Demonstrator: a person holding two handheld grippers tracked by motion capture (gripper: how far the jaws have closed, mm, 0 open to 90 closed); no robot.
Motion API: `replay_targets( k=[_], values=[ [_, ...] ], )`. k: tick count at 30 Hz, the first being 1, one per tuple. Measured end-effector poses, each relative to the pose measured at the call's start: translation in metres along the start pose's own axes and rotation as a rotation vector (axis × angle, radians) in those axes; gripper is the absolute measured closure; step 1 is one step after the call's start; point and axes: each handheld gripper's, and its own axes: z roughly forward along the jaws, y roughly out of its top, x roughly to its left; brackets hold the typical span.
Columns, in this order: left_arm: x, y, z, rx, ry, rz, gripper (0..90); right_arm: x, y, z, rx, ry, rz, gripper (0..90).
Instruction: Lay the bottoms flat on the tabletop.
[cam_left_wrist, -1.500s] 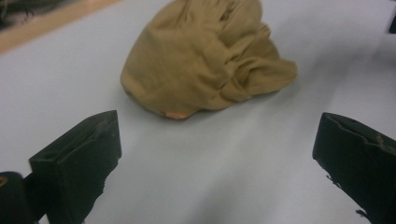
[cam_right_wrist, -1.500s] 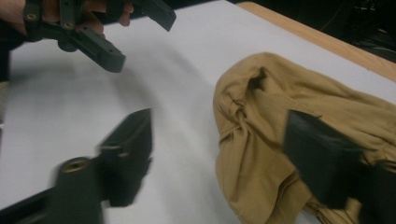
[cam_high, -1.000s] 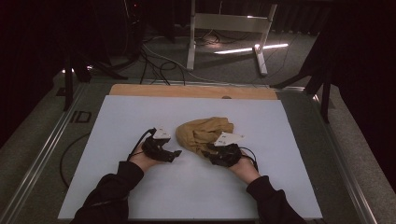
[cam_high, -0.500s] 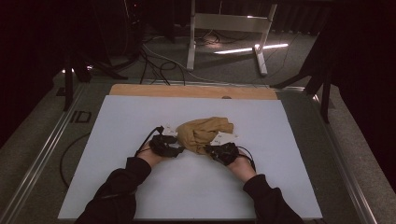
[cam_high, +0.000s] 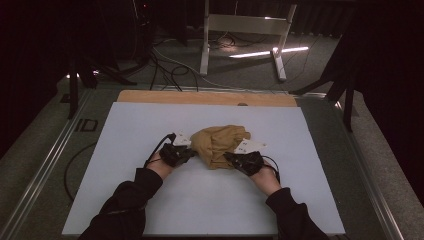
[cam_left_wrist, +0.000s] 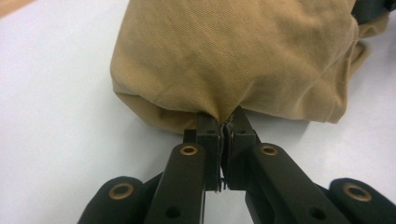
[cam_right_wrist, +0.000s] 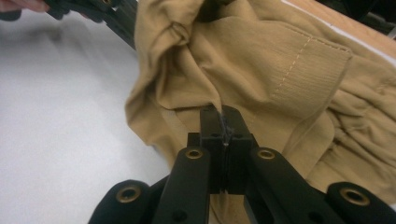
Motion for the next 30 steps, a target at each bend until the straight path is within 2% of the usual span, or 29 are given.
replay_targets(
  k=[6, 7, 13, 14, 15, 16, 19, 21, 22, 25, 28, 29, 30],
  values=[
    [-0.003, 0.002, -0.008, 0.004, 0.002, 0.024, 87.7, 0.0, 0.001, -0.011, -0.008, -0.003, -0.011, 90.0],
    [-0.004, 0.003, -0.016, 0.002, 0.007, 0.031, 87.8, -0.001, 0.002, -0.017, -0.015, -0.011, -0.016, 90.0],
    [-0.005, 0.005, -0.031, 0.008, 0.005, 0.043, 87.8, -0.005, 0.001, -0.028, -0.023, -0.027, -0.017, 90.0],
    [-0.006, 0.005, -0.037, 0.014, 0.003, 0.053, 87.9, -0.009, -0.002, -0.037, -0.024, -0.038, -0.007, 90.0],
    [-0.006, 0.005, -0.037, 0.014, 0.003, 0.053, 87.9, -0.009, -0.002, -0.037, -0.024, -0.038, -0.007, 90.0],
    [-0.008, 0.004, -0.042, 0.026, 0.012, 0.073, 87.9, -0.012, -0.006, -0.044, -0.023, -0.047, -0.007, 90.0],
    [-0.009, 0.003, -0.048, 0.032, 0.009, 0.073, 87.9, -0.014, -0.009, -0.05, -0.019, -0.054, -0.009, 90.0],
    [-0.01, 0.001, -0.054, 0.047, 0.019, 0.088, 87.9, -0.014, -0.012, -0.056, -0.017, -0.062, -0.006, 90.0],
    [-0.009, -0.001, -0.06, 0.052, 0.024, 0.089, 87.9, -0.016, -0.015, -0.062, -0.012, -0.079, -0.024, 90.0],
    [-0.009, -0.003, -0.066, 0.063, 0.03, 0.097, 88.2, -0.017, -0.019, -0.07, -0.016, -0.083, -0.018, 90.0],
    [-0.013, -0.008, -0.077, 0.074, 0.039, 0.109, 88.2, -0.018, -0.027, -0.085, -0.004, -0.105, -0.021, 90.0],
    [-0.013, -0.008, -0.077, 0.074, 0.039, 0.109, 88.2, -0.018, -0.027, -0.085, -0.004, -0.105, -0.021, 90.0],
    [-0.016, -0.012, -0.082, 0.076, 0.044, 0.12, 88.3, -0.016, -0.032, -0.094, -0.007, -0.097, -0.015, 90.0]
  ],
)
